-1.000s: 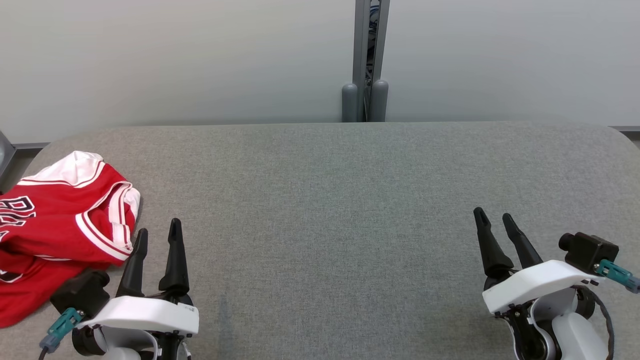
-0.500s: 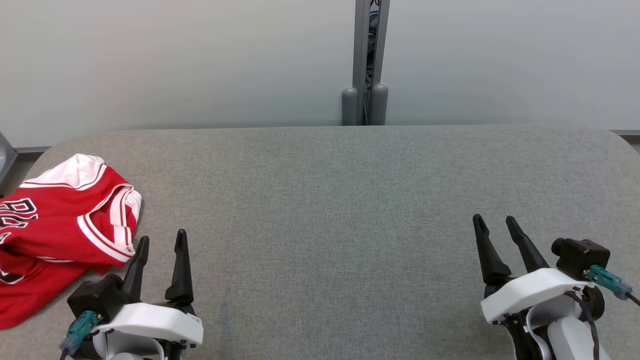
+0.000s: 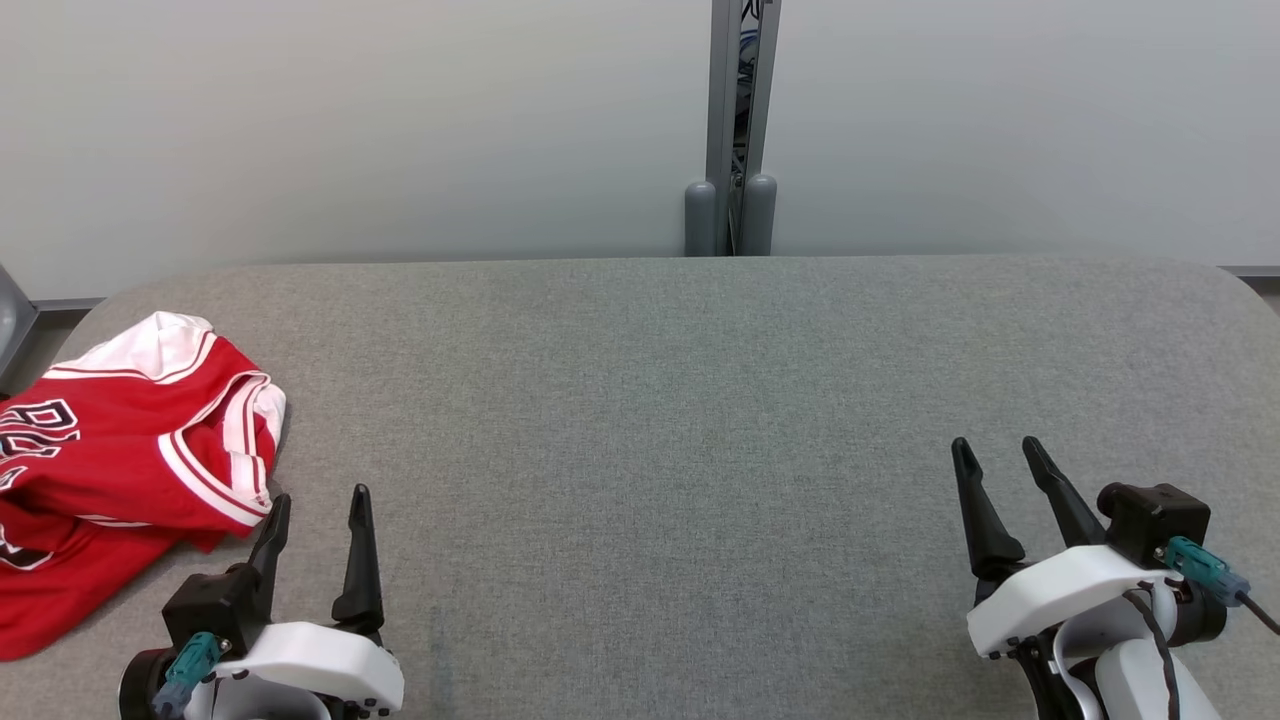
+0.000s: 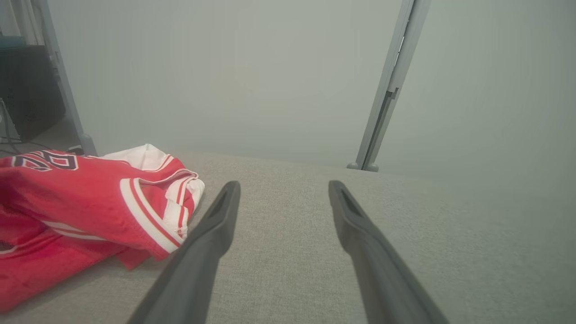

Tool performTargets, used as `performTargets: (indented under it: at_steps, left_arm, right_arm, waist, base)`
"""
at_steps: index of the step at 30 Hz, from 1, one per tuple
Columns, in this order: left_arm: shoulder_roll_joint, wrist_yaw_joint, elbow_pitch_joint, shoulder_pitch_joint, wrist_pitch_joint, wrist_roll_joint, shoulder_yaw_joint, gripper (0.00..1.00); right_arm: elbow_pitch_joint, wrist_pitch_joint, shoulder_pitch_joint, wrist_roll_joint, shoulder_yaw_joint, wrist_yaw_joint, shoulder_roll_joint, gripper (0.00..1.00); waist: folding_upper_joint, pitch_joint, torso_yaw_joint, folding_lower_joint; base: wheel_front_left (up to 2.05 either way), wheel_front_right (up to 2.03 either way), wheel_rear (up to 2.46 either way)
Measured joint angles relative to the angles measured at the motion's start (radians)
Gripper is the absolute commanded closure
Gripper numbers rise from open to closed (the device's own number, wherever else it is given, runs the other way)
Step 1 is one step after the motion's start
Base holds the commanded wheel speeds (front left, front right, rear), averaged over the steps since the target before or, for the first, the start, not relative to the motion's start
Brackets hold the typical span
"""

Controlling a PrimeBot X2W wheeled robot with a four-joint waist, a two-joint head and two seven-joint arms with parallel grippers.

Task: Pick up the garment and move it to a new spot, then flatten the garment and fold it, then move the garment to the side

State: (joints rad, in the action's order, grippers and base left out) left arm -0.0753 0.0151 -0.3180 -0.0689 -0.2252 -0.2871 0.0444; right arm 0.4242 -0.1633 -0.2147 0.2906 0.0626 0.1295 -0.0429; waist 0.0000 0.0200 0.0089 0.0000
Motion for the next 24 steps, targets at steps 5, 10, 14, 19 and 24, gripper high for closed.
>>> performTargets:
  at_steps: [5,10,14,19,24]
  left_arm:
    - [-0.003,0.01,0.0,-0.001,-0.006,0.041,0.005,0.0]
    - [-0.007,0.016,-0.007,-0.001,-0.008,0.076,0.012,0.0]
    - [-0.014,0.036,-0.007,0.0,-0.005,0.117,0.02,0.0]
    - [-0.02,0.053,0.001,0.0,0.001,0.157,0.025,0.0]
    - [-0.021,0.056,0.011,0.005,0.002,0.182,0.032,0.0]
  right_arm:
    - [-0.003,-0.003,0.002,-0.03,-0.002,0.0,-0.001,0.0]
    - [-0.009,-0.005,0.01,-0.064,-0.001,0.0,-0.001,0.0]
    - [-0.015,-0.008,0.015,-0.095,0.004,0.0,-0.001,0.0]
    - [-0.025,-0.008,0.021,-0.132,0.01,0.0,-0.002,0.0]
    - [-0.034,-0.009,0.026,-0.164,0.016,0.0,-0.002,0.0]
  waist:
    - [0.0,0.002,0.0,-0.0001]
    - [0.0,0.005,0.0,0.0]
    - [0.0,0.007,0.002,0.0]
    - [0.0,0.011,0.003,0.0]
    - [0.0,0.013,0.003,0.0]
  base:
    - [0.0,0.0,0.0]
    - [0.0,0.0,0.0]
    - [0.0,0.0,0.0]
    - [0.0,0.0,0.0]
    - [0.0,0.0,0.0]
